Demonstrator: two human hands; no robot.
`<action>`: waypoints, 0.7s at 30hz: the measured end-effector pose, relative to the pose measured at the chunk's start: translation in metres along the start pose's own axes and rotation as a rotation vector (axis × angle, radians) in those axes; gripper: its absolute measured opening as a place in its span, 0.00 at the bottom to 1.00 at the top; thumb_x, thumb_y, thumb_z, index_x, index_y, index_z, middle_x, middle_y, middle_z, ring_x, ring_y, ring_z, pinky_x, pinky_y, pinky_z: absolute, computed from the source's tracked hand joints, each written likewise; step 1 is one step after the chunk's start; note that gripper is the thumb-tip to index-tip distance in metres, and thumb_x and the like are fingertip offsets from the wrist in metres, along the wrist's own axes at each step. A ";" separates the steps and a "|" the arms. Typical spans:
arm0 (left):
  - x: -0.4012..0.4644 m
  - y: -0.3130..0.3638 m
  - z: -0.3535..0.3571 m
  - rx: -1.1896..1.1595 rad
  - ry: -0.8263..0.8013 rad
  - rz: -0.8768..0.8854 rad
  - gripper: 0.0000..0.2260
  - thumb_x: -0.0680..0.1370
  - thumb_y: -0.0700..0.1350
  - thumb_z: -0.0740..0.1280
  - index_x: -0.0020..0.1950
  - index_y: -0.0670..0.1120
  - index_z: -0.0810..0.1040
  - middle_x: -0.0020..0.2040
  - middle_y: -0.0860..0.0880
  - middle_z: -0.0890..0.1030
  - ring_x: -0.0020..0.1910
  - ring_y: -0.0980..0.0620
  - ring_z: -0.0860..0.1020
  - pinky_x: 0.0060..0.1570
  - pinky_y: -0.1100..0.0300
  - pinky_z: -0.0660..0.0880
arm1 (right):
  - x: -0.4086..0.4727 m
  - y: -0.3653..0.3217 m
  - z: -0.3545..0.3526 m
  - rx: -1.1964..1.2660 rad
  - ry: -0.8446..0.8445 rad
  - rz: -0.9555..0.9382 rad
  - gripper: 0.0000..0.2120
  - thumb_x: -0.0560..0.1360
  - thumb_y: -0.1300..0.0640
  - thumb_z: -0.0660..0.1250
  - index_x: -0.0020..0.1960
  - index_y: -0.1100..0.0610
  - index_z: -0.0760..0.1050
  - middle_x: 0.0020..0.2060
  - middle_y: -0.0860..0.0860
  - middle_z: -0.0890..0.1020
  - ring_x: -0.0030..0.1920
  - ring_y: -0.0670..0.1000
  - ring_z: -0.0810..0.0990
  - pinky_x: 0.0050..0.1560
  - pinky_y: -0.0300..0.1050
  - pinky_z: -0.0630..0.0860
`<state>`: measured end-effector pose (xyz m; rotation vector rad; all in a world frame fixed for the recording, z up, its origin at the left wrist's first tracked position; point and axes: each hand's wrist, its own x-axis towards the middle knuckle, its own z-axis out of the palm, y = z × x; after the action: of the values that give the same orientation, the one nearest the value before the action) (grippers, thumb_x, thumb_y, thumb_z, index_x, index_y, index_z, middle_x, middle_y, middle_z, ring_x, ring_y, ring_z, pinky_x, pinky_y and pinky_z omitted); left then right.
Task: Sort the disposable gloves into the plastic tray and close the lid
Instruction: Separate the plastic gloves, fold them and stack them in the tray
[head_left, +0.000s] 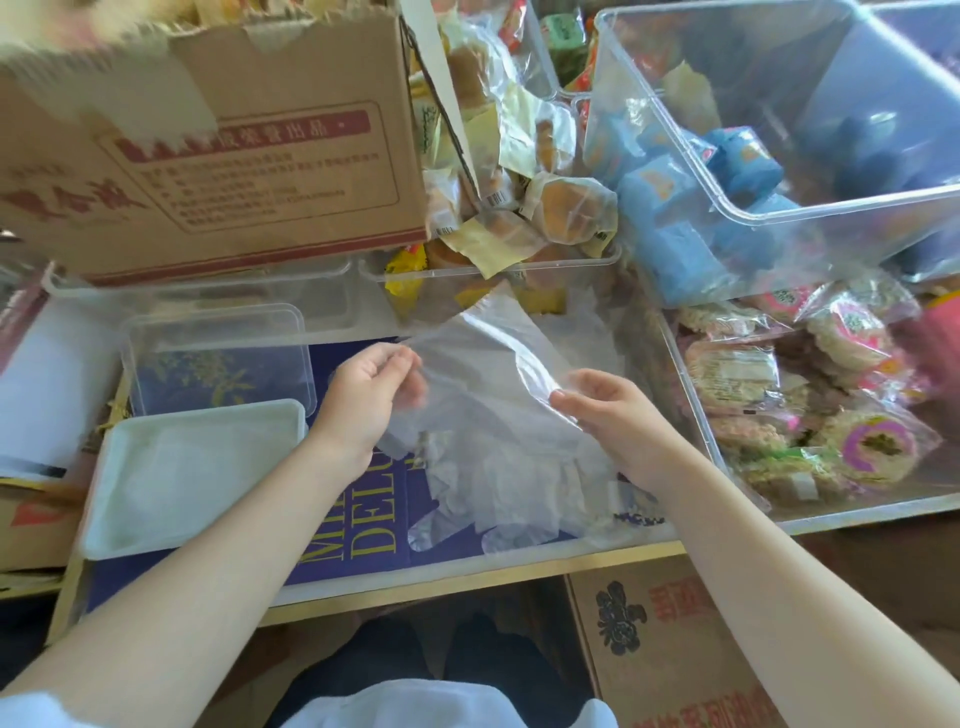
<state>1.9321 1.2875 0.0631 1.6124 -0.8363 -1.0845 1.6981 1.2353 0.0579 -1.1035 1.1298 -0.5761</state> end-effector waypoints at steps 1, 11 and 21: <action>-0.001 0.000 -0.002 -0.026 0.010 -0.042 0.12 0.81 0.40 0.58 0.41 0.47 0.76 0.27 0.54 0.78 0.29 0.58 0.75 0.33 0.67 0.72 | -0.001 -0.001 0.001 0.048 -0.004 0.018 0.03 0.71 0.59 0.71 0.41 0.57 0.78 0.37 0.49 0.80 0.40 0.47 0.76 0.43 0.38 0.70; -0.008 0.014 -0.027 0.589 -0.132 0.157 0.31 0.75 0.53 0.67 0.74 0.50 0.58 0.73 0.54 0.64 0.70 0.55 0.62 0.62 0.63 0.59 | -0.001 -0.031 0.028 0.161 -0.304 -0.170 0.06 0.69 0.61 0.63 0.34 0.54 0.73 0.54 0.56 0.82 0.57 0.62 0.78 0.60 0.53 0.73; -0.023 0.011 -0.030 -0.158 -0.645 -0.042 0.18 0.70 0.59 0.67 0.50 0.48 0.82 0.51 0.50 0.84 0.53 0.50 0.81 0.52 0.60 0.77 | 0.000 -0.020 0.053 0.234 -0.589 -0.156 0.31 0.67 0.51 0.71 0.60 0.73 0.69 0.59 0.66 0.75 0.59 0.62 0.75 0.64 0.55 0.70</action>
<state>1.9508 1.3155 0.0834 1.1536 -1.0963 -1.6949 1.7498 1.2486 0.0772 -1.0649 0.4576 -0.4461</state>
